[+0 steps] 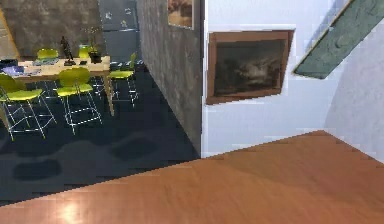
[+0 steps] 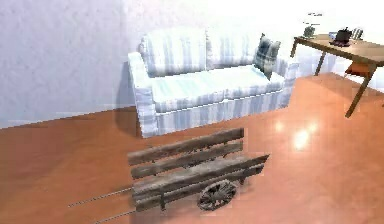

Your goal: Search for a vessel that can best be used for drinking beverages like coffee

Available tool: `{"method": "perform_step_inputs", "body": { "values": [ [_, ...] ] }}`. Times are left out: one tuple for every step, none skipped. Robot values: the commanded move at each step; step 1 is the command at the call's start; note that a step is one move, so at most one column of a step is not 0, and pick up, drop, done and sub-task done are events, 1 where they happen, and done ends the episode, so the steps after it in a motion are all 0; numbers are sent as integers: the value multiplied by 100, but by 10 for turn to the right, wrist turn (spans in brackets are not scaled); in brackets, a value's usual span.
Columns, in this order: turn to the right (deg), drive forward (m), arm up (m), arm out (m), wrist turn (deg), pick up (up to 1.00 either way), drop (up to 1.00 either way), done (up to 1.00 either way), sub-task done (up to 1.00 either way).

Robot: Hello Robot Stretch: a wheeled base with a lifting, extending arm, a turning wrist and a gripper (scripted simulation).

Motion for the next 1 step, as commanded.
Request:
{"method": "perform_step_inputs", "body": {
  "values": [
    [-360, 0, 0, 0, 0, 0, 0, 0, 0]
  ]
}}
